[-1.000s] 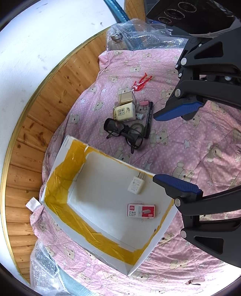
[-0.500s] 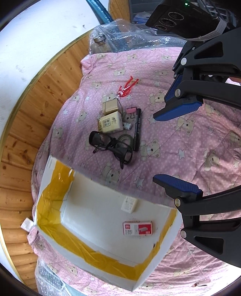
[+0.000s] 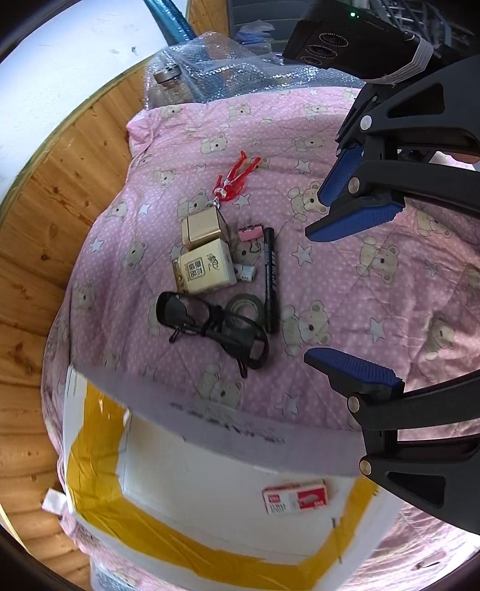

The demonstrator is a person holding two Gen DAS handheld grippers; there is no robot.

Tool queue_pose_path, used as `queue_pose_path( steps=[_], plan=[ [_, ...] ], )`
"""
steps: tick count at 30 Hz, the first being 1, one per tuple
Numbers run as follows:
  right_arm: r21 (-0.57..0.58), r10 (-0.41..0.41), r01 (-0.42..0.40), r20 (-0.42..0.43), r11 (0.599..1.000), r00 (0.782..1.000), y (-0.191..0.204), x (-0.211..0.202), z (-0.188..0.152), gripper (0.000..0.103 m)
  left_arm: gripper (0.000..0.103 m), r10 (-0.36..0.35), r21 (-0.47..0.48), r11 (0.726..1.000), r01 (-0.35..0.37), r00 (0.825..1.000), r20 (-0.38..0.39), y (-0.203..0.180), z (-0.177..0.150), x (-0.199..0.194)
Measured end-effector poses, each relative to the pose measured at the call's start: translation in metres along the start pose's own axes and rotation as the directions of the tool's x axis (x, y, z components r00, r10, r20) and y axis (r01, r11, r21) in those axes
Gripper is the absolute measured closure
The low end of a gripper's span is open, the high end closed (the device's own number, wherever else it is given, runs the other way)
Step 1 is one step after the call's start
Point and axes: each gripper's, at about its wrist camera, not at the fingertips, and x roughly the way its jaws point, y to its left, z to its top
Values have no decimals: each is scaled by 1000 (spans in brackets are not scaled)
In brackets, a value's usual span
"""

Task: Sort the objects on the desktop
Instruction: 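Withdraw both tools from the box back toward the remaining items, then grasp the black glasses with the left tool while the right tool grasps the pink binder clip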

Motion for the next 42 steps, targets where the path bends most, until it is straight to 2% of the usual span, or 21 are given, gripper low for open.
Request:
queue_pose_path(
  steps=[7, 12, 14, 16, 20, 25, 32, 36, 39, 41, 42],
  plan=[
    [49, -39, 39, -7, 998, 999, -26, 8, 6, 71, 42, -3, 26, 1000, 4, 999, -44, -10, 12, 25],
    [51, -102, 102, -6, 993, 995, -38, 16, 16, 70, 42, 9, 31, 999, -7, 998, -67, -6, 22, 44],
    [50, -120, 120, 1, 992, 993, -40, 18, 22, 57, 42, 15, 25, 1000, -13, 997, -70, -2, 28, 51],
    [49, -134, 133, 17, 990, 991, -42, 20, 29, 53, 42, 25, 9, 1000, -24, 997, -75, 5, 35, 60],
    [47, -157, 156, 14, 987, 987, -48, 31, 43, 53, 42, 11, -32, 999, -14, 996, -86, 18, 49, 75],
    [42, -180, 180, -10, 983, 984, -57, 48, 53, 53, 42, 12, -36, 999, -15, 995, -97, 22, 64, 94],
    [36, -202, 203, -41, 979, 979, -66, 73, 60, 53, 41, 55, -25, 998, -58, 994, -90, 27, 79, 121],
    [15, -208, 209, -63, 978, 976, -68, 89, 61, 53, 41, 44, -79, 995, -54, 993, -113, 46, 82, 138],
    [2, -235, 235, -58, 972, 970, -70, 94, 61, 52, 41, 67, -52, 996, -72, 993, -94, 44, 81, 140],
    [10, -240, 242, -68, 970, 968, -75, 97, 61, 56, 41, 69, -49, 996, -74, 994, -89, 43, 81, 140],
    [13, -243, 244, -58, 970, 968, -77, 95, 60, 61, 41, 70, -49, 996, -74, 994, -87, 43, 81, 140]
  ],
)
